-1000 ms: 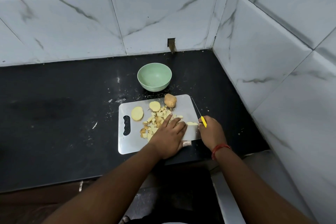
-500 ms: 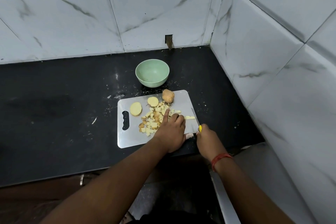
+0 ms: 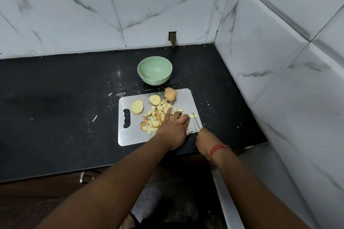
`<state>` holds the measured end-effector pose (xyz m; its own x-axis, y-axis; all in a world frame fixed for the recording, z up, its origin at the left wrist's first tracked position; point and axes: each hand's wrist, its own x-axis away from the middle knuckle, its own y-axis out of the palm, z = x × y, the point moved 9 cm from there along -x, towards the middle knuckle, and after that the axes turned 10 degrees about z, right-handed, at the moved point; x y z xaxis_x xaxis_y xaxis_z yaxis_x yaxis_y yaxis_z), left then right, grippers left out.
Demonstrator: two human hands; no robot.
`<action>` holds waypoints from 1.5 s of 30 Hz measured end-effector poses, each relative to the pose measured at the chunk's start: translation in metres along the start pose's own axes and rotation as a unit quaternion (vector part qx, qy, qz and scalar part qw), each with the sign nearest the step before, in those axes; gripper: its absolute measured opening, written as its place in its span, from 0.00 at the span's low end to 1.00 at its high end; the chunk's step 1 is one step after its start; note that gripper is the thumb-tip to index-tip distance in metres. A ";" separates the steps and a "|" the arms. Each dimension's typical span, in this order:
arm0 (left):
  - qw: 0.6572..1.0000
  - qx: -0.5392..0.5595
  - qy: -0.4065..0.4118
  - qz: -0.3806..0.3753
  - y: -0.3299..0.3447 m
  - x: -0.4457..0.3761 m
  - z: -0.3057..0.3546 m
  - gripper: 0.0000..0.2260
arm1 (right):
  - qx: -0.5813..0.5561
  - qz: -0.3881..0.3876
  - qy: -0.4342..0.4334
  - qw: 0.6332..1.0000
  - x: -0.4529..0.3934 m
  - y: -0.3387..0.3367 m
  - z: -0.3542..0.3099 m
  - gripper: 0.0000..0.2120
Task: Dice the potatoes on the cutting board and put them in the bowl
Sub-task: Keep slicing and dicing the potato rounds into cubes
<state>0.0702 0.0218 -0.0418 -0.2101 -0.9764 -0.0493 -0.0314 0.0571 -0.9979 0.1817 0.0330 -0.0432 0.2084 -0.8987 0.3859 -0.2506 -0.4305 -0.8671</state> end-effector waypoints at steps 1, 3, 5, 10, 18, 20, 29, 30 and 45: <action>1.000 0.005 -0.005 -0.001 -0.001 0.000 0.000 0.28 | 0.001 0.000 0.000 1.000 0.001 0.001 0.000 0.14; 1.000 0.013 -0.014 -0.003 -0.002 0.001 0.001 0.27 | 0.015 -0.013 0.006 1.000 0.006 0.008 0.004 0.15; 1.000 0.012 -0.016 -0.005 -0.002 0.002 0.001 0.28 | 0.039 -0.024 0.028 0.999 0.015 0.014 0.011 0.15; 0.999 0.024 -0.026 -0.003 -0.001 0.002 0.001 0.28 | -0.015 0.020 0.036 0.999 0.024 0.001 0.020 0.11; 0.998 0.056 -0.034 0.013 0.000 0.004 -0.003 0.27 | -0.001 0.019 0.027 0.999 0.008 -0.003 -0.006 0.13; 0.998 0.055 -0.038 0.017 0.000 0.002 -0.003 0.26 | 0.007 0.008 0.040 0.999 0.005 -0.001 -0.008 0.15; 0.997 0.062 -0.047 0.014 -0.002 0.001 -0.002 0.26 | -0.001 0.004 0.039 0.999 0.024 0.014 0.013 0.12; 0.997 0.068 -0.045 0.016 -0.002 0.002 -0.002 0.26 | -0.005 0.008 0.038 0.999 0.025 0.013 0.014 0.12; 0.997 0.055 -0.029 0.044 0.005 0.010 -0.012 0.39 | 0.029 0.020 0.008 0.999 0.008 0.003 -0.010 0.10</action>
<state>0.0567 0.0151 -0.0464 -0.1496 -0.9793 -0.1366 0.0929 0.1236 -0.9880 0.1733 0.0237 -0.0398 0.1849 -0.9163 0.3553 -0.2026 -0.3894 -0.8985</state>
